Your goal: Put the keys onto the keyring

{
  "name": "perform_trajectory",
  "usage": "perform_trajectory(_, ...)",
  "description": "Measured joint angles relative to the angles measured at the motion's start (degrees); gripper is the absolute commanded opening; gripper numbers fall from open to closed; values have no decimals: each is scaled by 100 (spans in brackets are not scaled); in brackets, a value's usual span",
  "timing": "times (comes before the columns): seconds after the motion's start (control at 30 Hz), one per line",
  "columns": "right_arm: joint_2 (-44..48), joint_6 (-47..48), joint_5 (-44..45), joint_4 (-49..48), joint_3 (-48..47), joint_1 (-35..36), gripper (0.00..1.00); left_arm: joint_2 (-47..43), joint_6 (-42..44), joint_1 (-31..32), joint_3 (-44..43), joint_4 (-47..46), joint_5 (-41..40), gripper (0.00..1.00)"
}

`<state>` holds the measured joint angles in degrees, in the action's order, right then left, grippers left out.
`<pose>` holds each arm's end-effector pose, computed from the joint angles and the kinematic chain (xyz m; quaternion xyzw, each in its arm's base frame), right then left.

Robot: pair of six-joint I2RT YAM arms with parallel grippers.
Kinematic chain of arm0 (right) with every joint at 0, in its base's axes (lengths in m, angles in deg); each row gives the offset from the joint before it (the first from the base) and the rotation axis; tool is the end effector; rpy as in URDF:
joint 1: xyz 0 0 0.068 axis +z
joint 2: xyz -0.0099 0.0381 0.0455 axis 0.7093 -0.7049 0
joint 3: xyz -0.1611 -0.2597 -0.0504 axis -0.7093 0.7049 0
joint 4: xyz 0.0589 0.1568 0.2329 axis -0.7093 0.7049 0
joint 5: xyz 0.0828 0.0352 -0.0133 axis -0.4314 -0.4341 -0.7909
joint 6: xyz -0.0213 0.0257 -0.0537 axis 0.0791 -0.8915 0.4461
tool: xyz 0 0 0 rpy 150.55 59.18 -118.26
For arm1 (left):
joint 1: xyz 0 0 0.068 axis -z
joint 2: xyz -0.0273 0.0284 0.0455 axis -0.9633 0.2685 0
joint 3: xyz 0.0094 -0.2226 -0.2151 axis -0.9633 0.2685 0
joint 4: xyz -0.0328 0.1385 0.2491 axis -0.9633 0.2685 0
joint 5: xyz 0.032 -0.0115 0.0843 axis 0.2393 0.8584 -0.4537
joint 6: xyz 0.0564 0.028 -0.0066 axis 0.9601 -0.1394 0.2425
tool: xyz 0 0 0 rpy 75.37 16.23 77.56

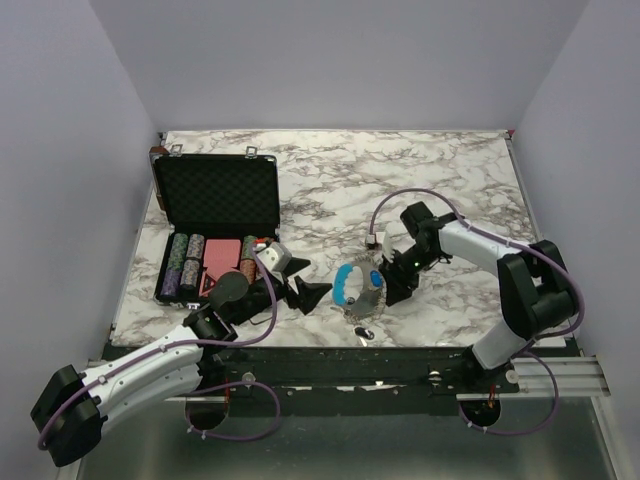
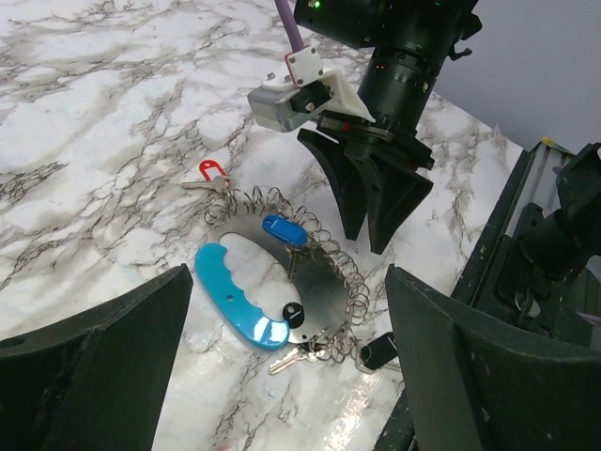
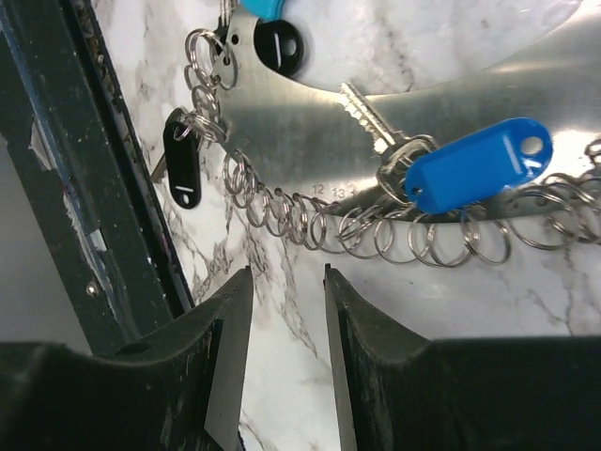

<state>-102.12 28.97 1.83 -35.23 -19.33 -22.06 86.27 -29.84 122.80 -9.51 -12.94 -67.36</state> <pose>0.2565 0.1443 0.1828 -0.5052 0.7866 0.3430 0.0914 0.1184 -0.1421 0.2449 0.2225 0.6763 -0.4227 0.5607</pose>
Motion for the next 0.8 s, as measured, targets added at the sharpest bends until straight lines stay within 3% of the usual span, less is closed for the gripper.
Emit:
perform_trajectory(0.4, -103, -33, -48, 94, 87, 186, 45, 7, -26, 0, 42, 68, 2, 92)
perform_trajectory(0.63, -140, -232, -155, 46, -726, -1038, 46, -127, -24, 0, 70, 118, 0, 92)
perform_trajectory(0.8, -413, -302, -249, -74, -870, -1165, 46, -201, -24, 0, 109, 116, 0, 92)
